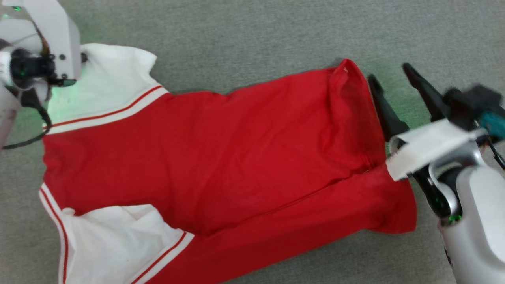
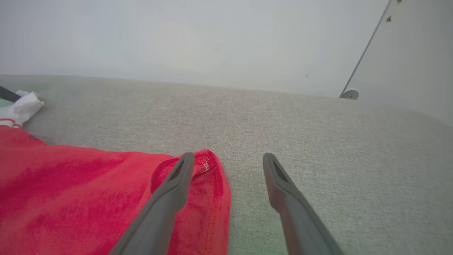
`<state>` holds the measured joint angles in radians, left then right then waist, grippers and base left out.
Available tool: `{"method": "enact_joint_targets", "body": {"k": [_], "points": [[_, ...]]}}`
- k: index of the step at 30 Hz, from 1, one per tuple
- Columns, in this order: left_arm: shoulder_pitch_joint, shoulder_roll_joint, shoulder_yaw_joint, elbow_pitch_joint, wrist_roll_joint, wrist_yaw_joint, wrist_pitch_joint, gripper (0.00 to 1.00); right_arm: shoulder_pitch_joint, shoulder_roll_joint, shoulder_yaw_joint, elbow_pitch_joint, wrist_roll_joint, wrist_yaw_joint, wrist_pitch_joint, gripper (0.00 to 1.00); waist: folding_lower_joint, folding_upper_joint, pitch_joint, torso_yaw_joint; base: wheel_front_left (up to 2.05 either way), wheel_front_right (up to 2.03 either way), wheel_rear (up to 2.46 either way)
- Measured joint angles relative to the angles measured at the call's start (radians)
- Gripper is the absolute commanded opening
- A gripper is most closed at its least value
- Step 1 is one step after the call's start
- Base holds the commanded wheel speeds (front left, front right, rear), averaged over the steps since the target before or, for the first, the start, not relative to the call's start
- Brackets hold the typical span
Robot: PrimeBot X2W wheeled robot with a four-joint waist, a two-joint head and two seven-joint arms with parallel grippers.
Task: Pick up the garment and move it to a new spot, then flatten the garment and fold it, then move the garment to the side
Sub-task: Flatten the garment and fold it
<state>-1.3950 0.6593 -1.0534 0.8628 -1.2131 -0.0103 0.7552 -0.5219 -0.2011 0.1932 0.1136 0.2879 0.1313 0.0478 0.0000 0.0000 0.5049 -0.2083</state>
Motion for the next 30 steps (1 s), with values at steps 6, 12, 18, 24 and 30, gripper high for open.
{"method": "enact_joint_targets", "body": {"k": [6,12,18,24,30], "points": [[-0.001,-0.04,-0.002,0.021,0.0,-0.015,-0.016,0.0,-0.116,-0.033,0.086,0.045,0.063,0.0,0.221,1.0,0.0,0.0,-0.007,0.028,0.0,0.0,0.0],[-0.002,-0.067,-0.002,0.046,-0.001,-0.031,-0.029,0.0,-0.203,-0.065,0.139,0.115,0.087,0.0,0.45,1.0,0.0,0.0,-0.011,0.052,0.0,0.0,0.0],[-0.003,-0.09,0.0,0.071,-0.009,-0.047,-0.043,0.0,-0.273,-0.073,0.17,0.177,0.095,0.0,0.612,1.0,0.0,0.0,-0.009,0.07,0.0,0.0,0.0],[-0.008,-0.106,0.001,0.098,-0.012,-0.061,-0.049,0.0,-0.352,-0.078,0.23,0.24,0.133,-0.001,0.751,0.31,0.0,0.0,-0.007,0.082,0.0,0.0,0.0],[-0.009,-0.123,0.003,0.121,-0.018,-0.078,-0.074,0.0,-0.408,-0.094,0.279,0.284,0.187,0.0,0.83,0.0,0.0,0.0,-0.012,0.092,0.0,0.0,0.0]]}}
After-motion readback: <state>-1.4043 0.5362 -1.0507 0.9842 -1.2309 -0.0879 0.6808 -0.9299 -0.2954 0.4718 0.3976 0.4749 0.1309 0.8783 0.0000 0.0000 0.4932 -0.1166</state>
